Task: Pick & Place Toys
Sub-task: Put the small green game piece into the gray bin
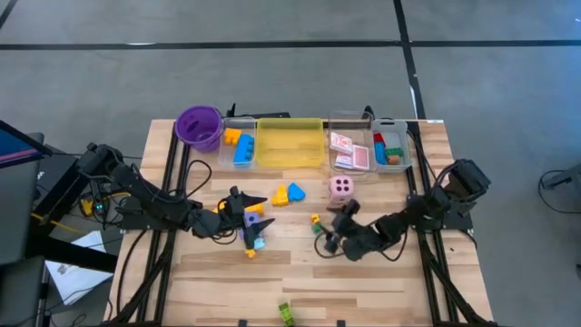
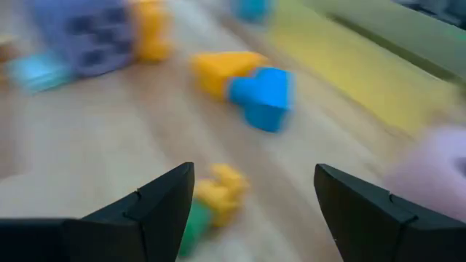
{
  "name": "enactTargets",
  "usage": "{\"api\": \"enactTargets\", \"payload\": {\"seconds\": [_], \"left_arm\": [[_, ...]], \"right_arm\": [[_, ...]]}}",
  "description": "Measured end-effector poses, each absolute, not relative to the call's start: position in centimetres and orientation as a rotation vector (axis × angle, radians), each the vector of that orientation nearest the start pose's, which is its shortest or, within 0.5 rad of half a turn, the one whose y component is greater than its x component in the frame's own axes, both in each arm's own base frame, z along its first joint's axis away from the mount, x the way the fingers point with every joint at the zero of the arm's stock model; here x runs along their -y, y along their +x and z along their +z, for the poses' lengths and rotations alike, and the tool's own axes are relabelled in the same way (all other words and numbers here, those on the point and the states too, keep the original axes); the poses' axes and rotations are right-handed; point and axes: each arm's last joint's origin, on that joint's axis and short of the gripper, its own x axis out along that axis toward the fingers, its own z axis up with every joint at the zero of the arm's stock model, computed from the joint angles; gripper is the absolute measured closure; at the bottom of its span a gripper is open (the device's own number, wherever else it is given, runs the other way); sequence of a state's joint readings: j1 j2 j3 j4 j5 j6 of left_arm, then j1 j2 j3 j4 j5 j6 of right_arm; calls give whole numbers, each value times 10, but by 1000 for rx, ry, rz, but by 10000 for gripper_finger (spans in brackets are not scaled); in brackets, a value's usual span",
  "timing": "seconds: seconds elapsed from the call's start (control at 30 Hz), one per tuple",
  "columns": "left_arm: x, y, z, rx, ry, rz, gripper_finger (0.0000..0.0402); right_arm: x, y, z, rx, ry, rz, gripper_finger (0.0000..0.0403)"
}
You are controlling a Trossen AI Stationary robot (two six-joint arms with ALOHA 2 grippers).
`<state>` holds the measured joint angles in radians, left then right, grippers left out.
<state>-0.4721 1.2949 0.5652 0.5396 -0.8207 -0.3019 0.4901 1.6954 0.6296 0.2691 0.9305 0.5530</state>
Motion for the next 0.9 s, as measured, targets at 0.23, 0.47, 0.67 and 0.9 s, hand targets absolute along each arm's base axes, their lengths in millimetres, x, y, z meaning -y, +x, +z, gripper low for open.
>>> {"api": "enactTargets", "payload": {"seconds": [0.23,0.47,0.67,0.9], "left_arm": [[99,239,222,-107,-191,324,85],[98,239,222,-101,-226,329,85],[93,241,222,-111,-157,347,85],[93,241,222,-112,-156,347,85]], "right_arm": [[-137,264,129,-462,-78,-243,126],[-135,263,115,-550,-109,-223,126],[-130,267,94,-610,-143,-241,126],[-134,274,92,-605,-130,-210,126]]}}
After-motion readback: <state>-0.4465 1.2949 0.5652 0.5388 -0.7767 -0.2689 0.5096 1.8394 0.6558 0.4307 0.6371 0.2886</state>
